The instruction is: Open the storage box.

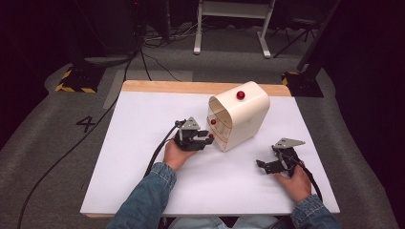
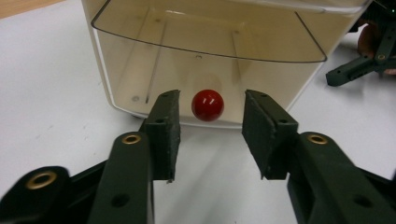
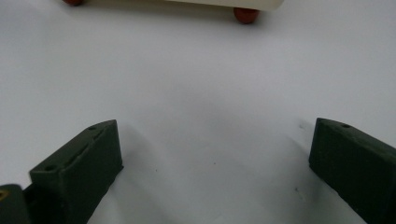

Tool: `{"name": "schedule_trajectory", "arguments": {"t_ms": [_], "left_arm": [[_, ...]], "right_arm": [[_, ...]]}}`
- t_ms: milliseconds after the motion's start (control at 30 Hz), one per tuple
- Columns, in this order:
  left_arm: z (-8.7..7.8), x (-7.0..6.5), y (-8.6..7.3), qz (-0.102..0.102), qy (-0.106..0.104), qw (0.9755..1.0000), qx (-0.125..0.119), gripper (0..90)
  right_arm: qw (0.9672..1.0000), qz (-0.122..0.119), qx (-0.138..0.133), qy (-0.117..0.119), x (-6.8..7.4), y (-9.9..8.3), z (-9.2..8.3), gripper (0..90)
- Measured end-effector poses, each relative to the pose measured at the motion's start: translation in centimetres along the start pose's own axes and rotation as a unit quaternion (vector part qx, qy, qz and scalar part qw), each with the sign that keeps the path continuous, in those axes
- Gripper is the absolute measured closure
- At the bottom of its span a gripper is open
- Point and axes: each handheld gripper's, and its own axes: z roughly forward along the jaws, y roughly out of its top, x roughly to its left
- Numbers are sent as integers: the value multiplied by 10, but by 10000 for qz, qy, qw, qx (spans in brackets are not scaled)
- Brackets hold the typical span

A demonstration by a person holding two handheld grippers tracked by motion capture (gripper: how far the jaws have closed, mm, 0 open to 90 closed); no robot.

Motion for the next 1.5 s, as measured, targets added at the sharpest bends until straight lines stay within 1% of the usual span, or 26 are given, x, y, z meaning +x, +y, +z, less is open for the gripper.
{"name": "schedule_trajectory", "arguments": {"t_ms": [67,167,200,233,300,367,467,567,733,800,833,900,933,1000,1067,1133,1300,1333,1500], "left_arm": [[2,2,-1,-40,-67,10000,-43,634],[5,3,-3,-15,-121,9999,-85,684],[5,3,-3,-40,-133,9999,-55,705],[5,5,-4,-71,-174,9998,-79,725],[5,6,-4,-94,-200,9997,-97,728],[5,5,-4,-61,-176,9998,-91,731],[4,4,-4,-77,-170,9998,-63,733],[2,4,-4,-15,-160,9999,-19,733],[-9,4,-5,31,-162,9998,134,733],[-15,3,-8,7,-137,9998,142,733],[-18,3,-9,16,-133,9997,194,733],[-24,2,-12,35,-101,9997,215,732],[-27,2,-13,86,-92,9997,231,733],[-33,2,-16,66,-73,9996,254,732],[-39,1,-20,61,-59,9997,246,733],[-44,1,-22,108,-20,9996,263,733],[-54,-1,-29,45,12,9997,236,732],[-56,-1,-30,46,41,9996,278,732],[-59,-2,-34,-2,67,9997,238,731]], "right_arm": [[10000,-1,0,-1,0,0,0,24],[10000,-1,-1,-1,0,0,0,25],[10000,-7,1,-2,0,0,0,25],[10000,-2,-1,-2,0,0,0,25],[10000,-8,1,-3,0,0,0,25],[10000,-2,-2,-2,0,0,0,25],[10000,-1,-2,-1,0,0,0,25],[10000,-10,-2,-5,0,0,0,26],[10000,-15,-4,-10,0,0,0,26],[10000,-15,-5,-10,0,0,0,26],[10000,-14,-4,-9,0,0,0,26],[10000,-14,-5,-8,0,0,0,26],[10000,-15,-5,-7,0,0,0,26],[10000,-14,-4,-8,0,0,0,26],[10000,-9,-6,-5,0,0,0,26],[10000,-9,-6,-4,0,0,0,26],[10000,-7,-4,-1,0,0,0,26],[10000,-6,-4,0,0,0,0,26],[10000,-4,-4,3,0,0,0,26]]}}
